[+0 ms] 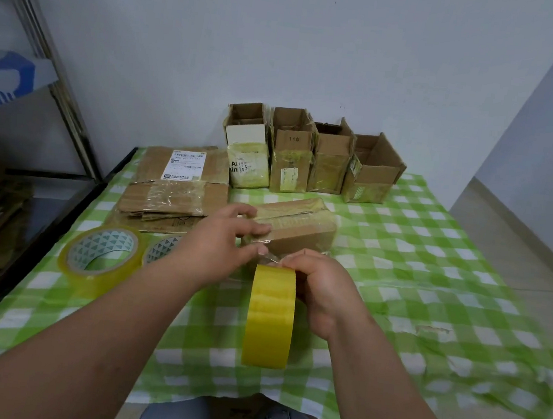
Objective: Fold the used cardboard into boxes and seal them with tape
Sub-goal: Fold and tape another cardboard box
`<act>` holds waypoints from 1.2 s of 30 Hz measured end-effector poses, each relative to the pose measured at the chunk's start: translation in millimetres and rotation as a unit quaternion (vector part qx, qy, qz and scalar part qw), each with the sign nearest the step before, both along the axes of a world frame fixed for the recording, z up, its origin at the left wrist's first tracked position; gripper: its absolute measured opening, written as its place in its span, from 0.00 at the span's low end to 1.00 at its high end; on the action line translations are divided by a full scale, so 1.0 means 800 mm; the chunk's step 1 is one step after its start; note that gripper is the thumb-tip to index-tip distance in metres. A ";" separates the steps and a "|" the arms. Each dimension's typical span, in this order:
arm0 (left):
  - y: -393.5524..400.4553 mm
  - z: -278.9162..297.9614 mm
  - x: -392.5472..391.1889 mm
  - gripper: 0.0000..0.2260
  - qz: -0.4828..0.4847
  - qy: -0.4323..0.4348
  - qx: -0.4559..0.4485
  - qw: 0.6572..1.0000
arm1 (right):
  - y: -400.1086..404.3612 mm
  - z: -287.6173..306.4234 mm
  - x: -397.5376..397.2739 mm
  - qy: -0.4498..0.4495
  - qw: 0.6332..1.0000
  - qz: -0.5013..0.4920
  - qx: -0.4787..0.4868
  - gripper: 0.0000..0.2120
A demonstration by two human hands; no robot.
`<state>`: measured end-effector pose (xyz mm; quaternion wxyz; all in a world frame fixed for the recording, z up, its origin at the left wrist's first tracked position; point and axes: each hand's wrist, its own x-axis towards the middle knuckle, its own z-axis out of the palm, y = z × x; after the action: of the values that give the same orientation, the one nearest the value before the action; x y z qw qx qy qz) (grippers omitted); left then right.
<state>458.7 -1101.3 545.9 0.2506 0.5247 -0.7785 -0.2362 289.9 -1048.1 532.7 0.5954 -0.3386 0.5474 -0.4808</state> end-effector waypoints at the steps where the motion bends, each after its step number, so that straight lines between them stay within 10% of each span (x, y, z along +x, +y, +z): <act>1: -0.001 -0.002 0.000 0.18 0.000 -0.003 -0.001 1.000 | 0.000 -0.001 -0.002 -0.003 1.000 -0.003 0.002 0.06; 25: -0.007 -0.007 0.006 0.15 -0.015 -0.060 -0.100 0.993 | 0.007 0.010 -0.031 -0.103 0.982 -0.152 -0.051 0.09; 36: -0.009 -0.024 0.006 0.23 0.133 0.175 0.111 0.969 | -0.006 0.009 -0.034 -0.083 0.986 -0.131 -0.059 0.11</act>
<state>463.5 -1108.1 526.8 0.3528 0.5981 -0.6149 -0.3738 262.5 -1052.7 539.8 0.5496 -0.2570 0.5061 -0.6129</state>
